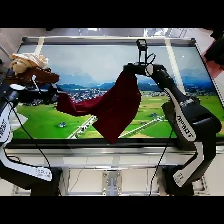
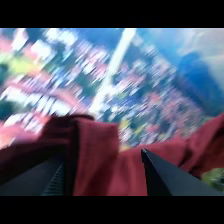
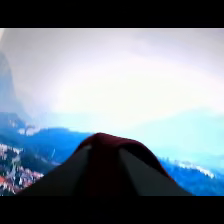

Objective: Fold the shirts.

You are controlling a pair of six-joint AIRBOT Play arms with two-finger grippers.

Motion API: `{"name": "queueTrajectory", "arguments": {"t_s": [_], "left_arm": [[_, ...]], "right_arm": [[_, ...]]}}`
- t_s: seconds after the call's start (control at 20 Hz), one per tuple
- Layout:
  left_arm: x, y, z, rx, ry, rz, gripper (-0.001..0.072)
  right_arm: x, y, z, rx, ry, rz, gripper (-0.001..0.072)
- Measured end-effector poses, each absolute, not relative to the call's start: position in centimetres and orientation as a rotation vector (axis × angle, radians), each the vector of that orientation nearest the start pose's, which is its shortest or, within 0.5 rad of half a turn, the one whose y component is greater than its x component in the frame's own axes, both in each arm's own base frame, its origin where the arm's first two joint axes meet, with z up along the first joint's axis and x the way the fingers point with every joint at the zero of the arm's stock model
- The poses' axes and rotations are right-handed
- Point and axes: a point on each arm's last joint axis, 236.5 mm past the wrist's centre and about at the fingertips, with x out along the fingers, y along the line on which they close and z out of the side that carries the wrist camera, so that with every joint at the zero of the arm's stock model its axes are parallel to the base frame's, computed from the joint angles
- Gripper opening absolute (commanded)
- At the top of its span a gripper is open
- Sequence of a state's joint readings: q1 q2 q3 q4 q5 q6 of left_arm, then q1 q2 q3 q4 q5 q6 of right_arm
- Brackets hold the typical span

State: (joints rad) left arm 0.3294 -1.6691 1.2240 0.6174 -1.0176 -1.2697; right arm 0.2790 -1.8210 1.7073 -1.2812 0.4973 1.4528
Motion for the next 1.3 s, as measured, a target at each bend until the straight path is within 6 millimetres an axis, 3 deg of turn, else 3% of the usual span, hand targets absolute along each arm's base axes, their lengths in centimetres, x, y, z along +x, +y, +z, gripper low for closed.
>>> {"name": "queueTrajectory", "arguments": {"t_s": [0.15, 0.25, 0.35, 0.5, 0.65, 0.8, 1.05, 1.2, 1.3], "left_arm": [[51.5, 1.0, 0.3, -0.978, 0.92, -0.269, 0.0526], [51.4, 3.4, 3.7, -0.96, 0.845, -0.296, 0.0522], [49.0, 6.1, 5.4, -0.89, 0.851, -0.288, 0.0504], [43.3, 8.9, 3.7, -0.834, 0.945, -0.205, 0.0504], [38.0, 9.0, 0.2, -0.871, 0.99, -0.109, 0.0504], [35.5, 7.2, -2.6, -0.917, 0.973, -0.078, 0.0504], [35.3, 4.1, -4.3, -0.957, 0.952, -0.101, 0.0504], [36.0, 3.8, -4.4, -0.971, 0.918, -0.087, 0.0504], [36.3, 3.7, -4.3, -0.984, 0.904, -0.085, 0.0504]], "right_arm": [[62.1, 19.9, 9.0, 0.104, 0.561, 0.353, 0.0439], [61.5, 17.1, 11.5, 0.064, 0.594, 0.333, 0.0439], [59.5, 13.3, 13.3, 0.043, 0.676, 0.299, 0.0439], [54.4, 8.7, 12.9, 0.032, 0.857, 0.263, 0.0439], [48.2, 7.8, 9.0, 0.089, 1.029, 0.278, 0.0439], [42.8, 9.5, 3.9, 0.265, 1.121, 0.296, 0.0444], [34.8, 13.9, -4.1, 0.703, 1.241, 0.294, 0.0453], [32.1, 15.1, -6.6, 0.848, 1.282, 0.269, 0.0452], [31.4, 15.6, -7.6, 0.9, 1.289, 0.249, 0.0452]]}}
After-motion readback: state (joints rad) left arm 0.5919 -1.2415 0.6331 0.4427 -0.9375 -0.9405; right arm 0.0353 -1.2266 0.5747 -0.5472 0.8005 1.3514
